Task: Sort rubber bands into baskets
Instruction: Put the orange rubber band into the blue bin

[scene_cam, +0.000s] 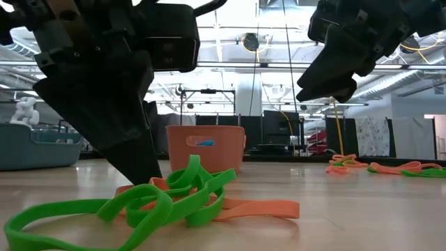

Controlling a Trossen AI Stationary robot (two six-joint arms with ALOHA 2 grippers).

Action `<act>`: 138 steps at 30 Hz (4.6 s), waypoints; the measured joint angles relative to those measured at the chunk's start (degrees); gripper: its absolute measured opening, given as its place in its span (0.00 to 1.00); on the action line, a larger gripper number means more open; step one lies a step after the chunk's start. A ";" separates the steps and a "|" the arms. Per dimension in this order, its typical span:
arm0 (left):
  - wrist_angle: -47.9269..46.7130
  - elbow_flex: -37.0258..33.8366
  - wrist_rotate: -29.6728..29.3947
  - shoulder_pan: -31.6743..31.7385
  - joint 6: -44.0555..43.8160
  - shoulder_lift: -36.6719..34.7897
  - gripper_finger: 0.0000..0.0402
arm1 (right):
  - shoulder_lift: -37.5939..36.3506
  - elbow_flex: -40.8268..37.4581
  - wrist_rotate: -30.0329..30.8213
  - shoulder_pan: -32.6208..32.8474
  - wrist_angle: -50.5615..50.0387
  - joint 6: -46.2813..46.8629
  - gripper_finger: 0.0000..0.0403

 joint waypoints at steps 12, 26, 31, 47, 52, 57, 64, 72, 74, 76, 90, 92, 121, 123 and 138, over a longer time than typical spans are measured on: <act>-1.83 -0.30 -2.01 0.01 3.88 -2.04 0.05 | -0.02 0.00 0.00 0.00 0.31 -0.22 0.44; -10.08 -0.35 -15.41 -2.80 9.42 -18.60 0.01 | -0.06 0.00 0.00 0.00 0.09 -0.25 0.44; -18.41 -0.35 -20.04 -4.12 8.58 -24.35 0.01 | -0.07 0.00 0.00 0.00 0.05 -0.26 0.44; -73.95 -0.33 -21.88 -4.03 -22.84 -29.01 0.00 | -0.07 0.00 0.00 0.00 0.30 -0.22 0.44; -77.89 -2.00 -20.38 -3.97 -24.35 -30.03 0.00 | -0.07 0.00 0.00 0.00 0.28 -0.15 0.44; -78.85 -6.37 -17.76 -3.23 -25.05 -30.27 0.00 | -0.07 0.00 0.00 0.00 0.31 -0.07 0.44; -78.00 -13.99 -12.69 -1.51 -25.07 -30.56 0.00 | -0.07 0.00 0.00 0.00 0.28 -0.07 0.44; -72.41 -18.81 -10.17 1.87 -17.76 -30.97 0.00 | -0.07 0.02 0.00 0.00 0.49 -0.04 0.44; -70.14 -19.36 -10.20 2.79 -15.18 -30.97 0.00 | -0.07 0.02 0.00 0.00 0.96 -0.05 0.44; -68.61 -19.75 -10.78 3.58 -13.35 -30.97 0.00 | -0.07 0.02 0.00 0.00 1.24 -0.13 0.44; -67.90 -19.87 -13.82 4.25 -11.85 -30.97 0.20 | -0.07 0.02 0.00 0.00 1.18 -0.42 0.44; -67.90 -19.87 -13.87 4.25 -11.87 -30.97 0.23 | -0.07 0.02 0.00 0.00 1.18 -0.39 0.44; -5.27 -18.18 -27.27 4.24 30.91 -31.01 0.27 | -2.57 0.04 -2.17 0.02 -8.90 3.07 0.44; 8.39 -20.98 -26.80 4.23 38.44 -31.01 0.27 | -3.52 0.07 -3.42 0.02 -14.11 6.51 0.44; 64.02 -37.32 -4.32 5.76 52.44 -36.60 0.27 | -3.66 0.07 -26.93 12.48 -27.24 39.84 0.43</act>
